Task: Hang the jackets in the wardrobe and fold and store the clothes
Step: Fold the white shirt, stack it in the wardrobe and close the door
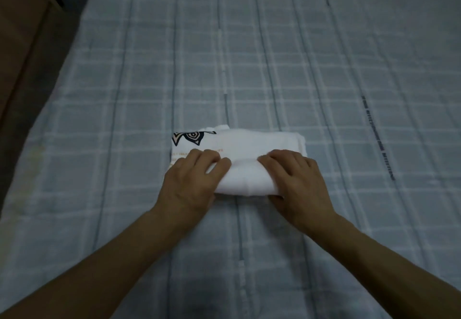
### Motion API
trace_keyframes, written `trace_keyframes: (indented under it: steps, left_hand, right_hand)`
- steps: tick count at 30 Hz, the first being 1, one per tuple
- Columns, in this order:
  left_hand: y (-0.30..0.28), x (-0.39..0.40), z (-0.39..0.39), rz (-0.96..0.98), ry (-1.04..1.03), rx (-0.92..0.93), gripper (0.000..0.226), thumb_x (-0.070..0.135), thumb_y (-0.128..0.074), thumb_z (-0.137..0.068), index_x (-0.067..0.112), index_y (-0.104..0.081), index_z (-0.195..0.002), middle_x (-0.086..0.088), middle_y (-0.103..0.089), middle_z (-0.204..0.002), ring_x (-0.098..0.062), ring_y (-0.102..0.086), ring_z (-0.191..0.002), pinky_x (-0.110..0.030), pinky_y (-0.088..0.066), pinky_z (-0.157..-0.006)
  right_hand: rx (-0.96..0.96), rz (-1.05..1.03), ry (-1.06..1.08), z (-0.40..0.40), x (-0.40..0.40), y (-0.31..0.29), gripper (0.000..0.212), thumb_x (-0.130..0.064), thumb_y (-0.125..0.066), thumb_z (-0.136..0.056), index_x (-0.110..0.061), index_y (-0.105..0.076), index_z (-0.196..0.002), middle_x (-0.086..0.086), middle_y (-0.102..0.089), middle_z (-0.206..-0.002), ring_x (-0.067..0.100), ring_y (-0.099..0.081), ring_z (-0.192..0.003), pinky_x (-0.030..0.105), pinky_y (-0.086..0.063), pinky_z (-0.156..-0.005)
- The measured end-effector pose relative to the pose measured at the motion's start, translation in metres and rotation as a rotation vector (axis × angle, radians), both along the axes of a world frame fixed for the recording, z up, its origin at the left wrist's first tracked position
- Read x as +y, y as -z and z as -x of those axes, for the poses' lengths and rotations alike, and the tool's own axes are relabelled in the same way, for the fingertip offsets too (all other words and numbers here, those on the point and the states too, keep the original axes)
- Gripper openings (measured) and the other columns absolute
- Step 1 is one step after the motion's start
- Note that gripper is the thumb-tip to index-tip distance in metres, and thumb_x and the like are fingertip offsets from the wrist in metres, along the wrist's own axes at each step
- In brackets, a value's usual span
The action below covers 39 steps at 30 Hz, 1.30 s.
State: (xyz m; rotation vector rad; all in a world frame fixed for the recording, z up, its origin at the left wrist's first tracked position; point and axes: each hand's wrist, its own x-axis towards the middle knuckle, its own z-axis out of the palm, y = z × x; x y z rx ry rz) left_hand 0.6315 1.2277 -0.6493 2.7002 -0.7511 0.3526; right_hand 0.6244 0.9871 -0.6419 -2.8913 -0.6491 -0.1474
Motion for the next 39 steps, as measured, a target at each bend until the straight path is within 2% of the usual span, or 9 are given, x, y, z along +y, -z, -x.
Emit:
trace_keyframes:
  steps: [4, 9, 13, 18, 21, 28, 33, 37, 39]
  left_hand:
    - [-0.054, 0.009, 0.006, -0.006, -0.031, 0.007, 0.059, 0.004, -0.081, -0.054, 0.011, -0.063, -0.109, -0.008, -0.064, -0.103, -0.033, -0.06, -0.085, -0.038, -0.049, -0.054]
    - [-0.147, 0.028, 0.046, -0.078, -0.058, -0.071, 0.048, 0.005, -0.08, -0.059, 0.011, -0.066, -0.105, -0.008, -0.064, -0.098, -0.031, -0.06, -0.08, -0.036, -0.045, -0.053]
    - [-0.227, 0.038, 0.098, -0.138, -0.128, -0.135, 0.05, 0.001, -0.076, -0.064, 0.014, -0.057, -0.108, -0.007, -0.062, -0.099, -0.03, -0.057, -0.081, -0.036, -0.041, -0.053]
    - [-0.334, 0.048, 0.193, -0.186, -0.343, -0.191, 0.046, 0.001, -0.072, -0.064, 0.015, -0.059, -0.105, -0.006, -0.061, -0.101, -0.03, -0.056, -0.083, -0.038, -0.043, -0.054]
    - [-0.384, 0.059, 0.266, -0.088, -0.571, -0.192, 0.05, 0.005, -0.075, -0.058, 0.017, -0.062, -0.105, -0.003, -0.062, -0.102, -0.029, -0.058, -0.086, -0.036, -0.045, -0.055]
    - [-0.438, 0.106, 0.423, -0.096, -0.943, -0.154, 0.065, 0.012, -0.078, -0.053, 0.026, -0.053, -0.112, 0.0, -0.058, -0.109, -0.031, -0.06, -0.094, -0.039, -0.054, -0.061]
    - [-0.459, 0.139, 0.522, -0.193, -1.178, -0.159, 0.07, 0.017, -0.084, -0.052, 0.027, -0.051, -0.112, 0.001, -0.058, -0.109, -0.029, -0.059, -0.097, -0.039, -0.054, -0.064]
    - [-0.459, 0.162, 0.6, -0.221, -1.362, -0.149, 0.072, 0.03, -0.091, -0.053, 0.029, -0.049, -0.111, 0.002, -0.056, -0.107, -0.028, -0.059, -0.092, -0.04, -0.053, -0.057]
    - [-0.456, 0.175, 0.639, -0.216, -1.441, -0.16, 0.07, 0.028, -0.09, -0.053, 0.027, -0.049, -0.11, 0.001, -0.056, -0.105, -0.028, -0.059, -0.09, -0.041, -0.053, -0.056]
  right_hand:
    - [0.006, -0.003, -0.071, -0.006, 0.005, -0.063, 0.07, -0.023, -0.088, -0.053, -0.014, -0.061, -0.118, 0.01, -0.061, -0.111, 0.032, -0.06, -0.095, 0.04, -0.048, -0.074]
    - [-0.056, -0.003, -0.182, 0.017, 0.019, -0.148, 0.068, -0.025, -0.083, -0.054, -0.016, -0.06, -0.117, 0.006, -0.06, -0.109, 0.029, -0.057, -0.096, 0.037, -0.046, -0.073]
    - [-0.123, -0.012, -0.268, 0.053, 0.03, -0.223, 0.067, -0.026, -0.086, -0.054, -0.018, -0.058, -0.115, 0.004, -0.06, -0.107, 0.028, -0.058, -0.093, 0.037, -0.047, -0.07]
    - [-0.183, -0.112, -0.372, 0.112, 0.054, -0.316, 0.067, -0.021, -0.081, -0.057, -0.02, -0.049, -0.116, 0.006, -0.058, -0.106, 0.031, -0.056, -0.091, 0.041, -0.047, -0.069]
    - [-0.2, -0.157, -0.522, 0.15, 0.084, -0.36, 0.071, -0.021, -0.08, -0.054, -0.023, -0.048, -0.117, 0.004, -0.057, -0.106, 0.029, -0.055, -0.09, 0.038, -0.043, -0.069]
    - [-0.275, -0.207, -0.858, 0.235, 0.188, -0.427, 0.074, -0.024, -0.086, -0.05, -0.025, -0.052, -0.116, 0.003, -0.06, -0.1, 0.026, -0.06, -0.085, 0.036, -0.048, -0.066]
    - [-0.298, -0.31, -1.082, 0.303, 0.263, -0.441, 0.078, -0.024, -0.089, -0.049, -0.025, -0.051, -0.117, 0.003, -0.062, -0.1, 0.024, -0.061, -0.086, 0.038, -0.053, -0.067]
    - [-0.325, -0.352, -1.25, 0.365, 0.325, -0.447, 0.076, -0.021, -0.088, -0.045, -0.022, -0.058, -0.115, 0.003, -0.062, -0.096, 0.025, -0.062, -0.082, 0.036, -0.052, -0.066]
    - [-0.341, -0.363, -1.324, 0.398, 0.354, -0.449, 0.08, -0.021, -0.088, -0.043, -0.022, -0.056, -0.117, 0.002, -0.061, -0.096, 0.025, -0.062, -0.082, 0.035, -0.051, -0.065]
